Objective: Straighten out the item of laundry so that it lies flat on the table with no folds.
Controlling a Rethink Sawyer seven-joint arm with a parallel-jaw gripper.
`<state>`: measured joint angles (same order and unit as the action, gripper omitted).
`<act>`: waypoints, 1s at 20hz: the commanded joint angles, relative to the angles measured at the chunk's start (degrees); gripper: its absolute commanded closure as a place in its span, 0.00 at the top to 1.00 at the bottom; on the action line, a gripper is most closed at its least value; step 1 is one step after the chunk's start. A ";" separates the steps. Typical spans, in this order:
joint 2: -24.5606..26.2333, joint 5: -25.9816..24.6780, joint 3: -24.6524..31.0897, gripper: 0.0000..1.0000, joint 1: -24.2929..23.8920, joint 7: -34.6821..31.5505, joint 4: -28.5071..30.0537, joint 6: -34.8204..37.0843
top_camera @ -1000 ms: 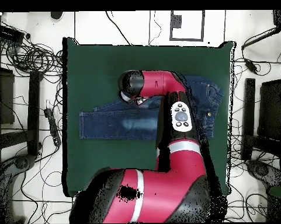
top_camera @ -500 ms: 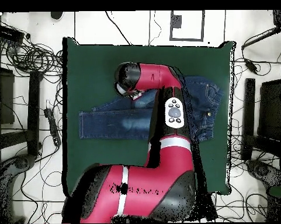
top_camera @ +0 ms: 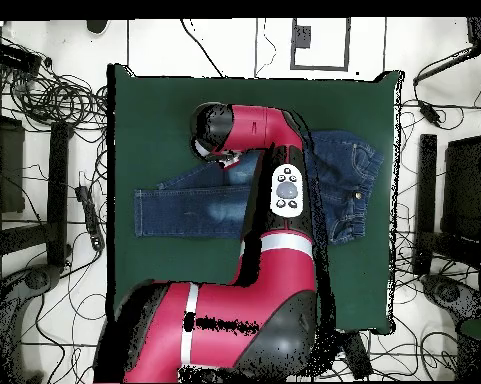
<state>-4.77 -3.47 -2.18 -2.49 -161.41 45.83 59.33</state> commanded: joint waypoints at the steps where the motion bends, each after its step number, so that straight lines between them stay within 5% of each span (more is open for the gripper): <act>1: 3.77 5.23 1.89 0.00 4.18 -19.18 -2.09 -3.79; 6: 3.06 6.27 0.02 0.00 4.54 -20.23 -2.61 -1.17; 13: 3.89 7.19 0.75 0.00 2.04 -10.88 -7.73 7.52; 20: 7.62 8.36 0.48 0.00 2.85 -14.88 -13.26 7.65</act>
<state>-0.01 0.58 -5.27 -1.40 -163.05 37.07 65.42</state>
